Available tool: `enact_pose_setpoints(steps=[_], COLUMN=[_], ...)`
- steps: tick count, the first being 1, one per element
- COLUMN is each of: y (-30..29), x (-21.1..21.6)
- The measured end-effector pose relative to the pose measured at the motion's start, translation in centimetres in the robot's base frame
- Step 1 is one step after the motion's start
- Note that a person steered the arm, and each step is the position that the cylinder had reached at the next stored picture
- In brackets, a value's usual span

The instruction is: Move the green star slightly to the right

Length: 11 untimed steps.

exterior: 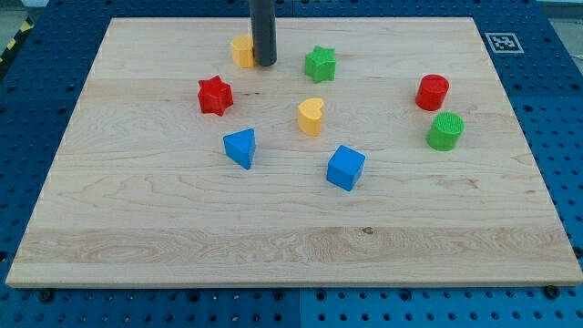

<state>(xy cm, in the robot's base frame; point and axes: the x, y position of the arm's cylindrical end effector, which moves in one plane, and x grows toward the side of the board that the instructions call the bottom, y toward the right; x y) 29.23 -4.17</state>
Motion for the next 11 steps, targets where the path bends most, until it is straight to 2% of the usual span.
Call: enact_pose_setpoints(steps=[2,3,7,8,11], y=[4.4,4.4,4.8,5.4,9.4], x=[1.2,3.7,1.6,3.7,4.1])
